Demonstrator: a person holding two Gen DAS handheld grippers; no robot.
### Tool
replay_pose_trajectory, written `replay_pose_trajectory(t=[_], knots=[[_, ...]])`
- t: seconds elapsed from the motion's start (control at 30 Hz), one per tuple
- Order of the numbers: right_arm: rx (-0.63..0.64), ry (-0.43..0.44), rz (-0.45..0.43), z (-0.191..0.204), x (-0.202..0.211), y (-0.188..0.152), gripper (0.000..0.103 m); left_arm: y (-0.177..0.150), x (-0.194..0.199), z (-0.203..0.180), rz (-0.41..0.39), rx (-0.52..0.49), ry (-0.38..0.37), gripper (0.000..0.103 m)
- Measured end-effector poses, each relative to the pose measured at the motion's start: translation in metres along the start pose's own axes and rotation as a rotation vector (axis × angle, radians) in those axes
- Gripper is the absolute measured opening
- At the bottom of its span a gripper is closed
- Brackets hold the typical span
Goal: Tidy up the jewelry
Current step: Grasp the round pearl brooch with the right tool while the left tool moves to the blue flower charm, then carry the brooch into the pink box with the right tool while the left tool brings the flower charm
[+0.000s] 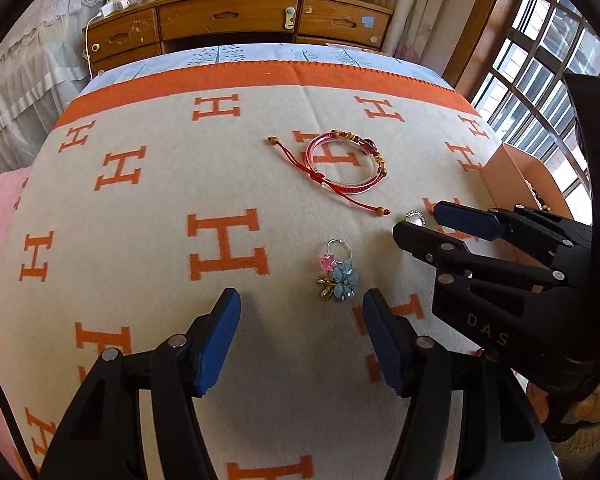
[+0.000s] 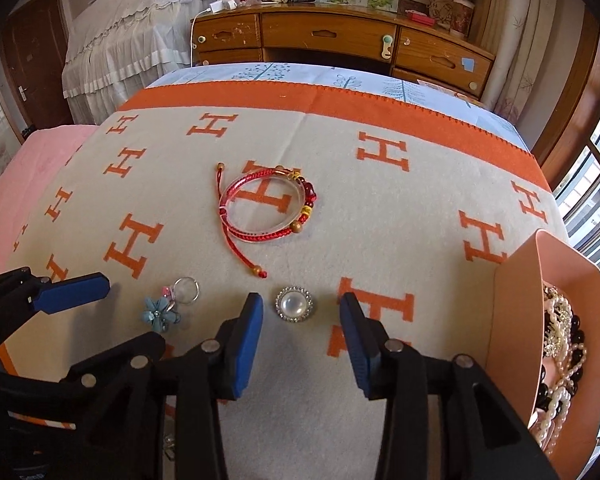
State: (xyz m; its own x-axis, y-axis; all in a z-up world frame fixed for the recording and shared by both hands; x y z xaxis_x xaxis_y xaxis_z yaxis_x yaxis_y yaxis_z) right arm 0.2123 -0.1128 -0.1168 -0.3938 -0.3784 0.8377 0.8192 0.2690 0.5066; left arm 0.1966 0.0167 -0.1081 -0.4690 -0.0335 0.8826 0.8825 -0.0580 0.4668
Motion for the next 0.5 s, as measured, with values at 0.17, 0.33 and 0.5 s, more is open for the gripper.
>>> replay_pose_trajectory(t=[0.17,0.33,0.5], knots=[[0.036,-0.007,-0.011,0.002,0.001,-0.002,0.019,0.001,-0.002,-0.006,-0.024,-0.027,0.025,0.062],[-0.034,0.037,-0.026,-0.01,0.011,-0.009,0.019,-0.001,-0.002,-0.011,-0.051,-0.034,0.045,0.061],[-0.147,0.112,-0.101,-0.029,0.04,-0.024,0.019,-0.004,0.001,-0.021,-0.099,-0.067,0.083,0.041]])
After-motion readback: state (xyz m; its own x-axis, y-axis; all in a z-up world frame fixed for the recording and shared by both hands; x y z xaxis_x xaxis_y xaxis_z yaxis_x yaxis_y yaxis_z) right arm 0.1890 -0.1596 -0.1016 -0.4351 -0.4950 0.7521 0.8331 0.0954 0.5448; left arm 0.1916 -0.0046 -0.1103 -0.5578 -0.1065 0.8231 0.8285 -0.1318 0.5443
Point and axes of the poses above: each gripper's, at about its wrist camera, not at the fingertips, and x roughly against the way its jaws point, z to its left, y to its top, the point moved 1 cm from there along -x, roughly the way its jaws point, and after that the axes turned 13 degrees about y, right-handed, at the moved point
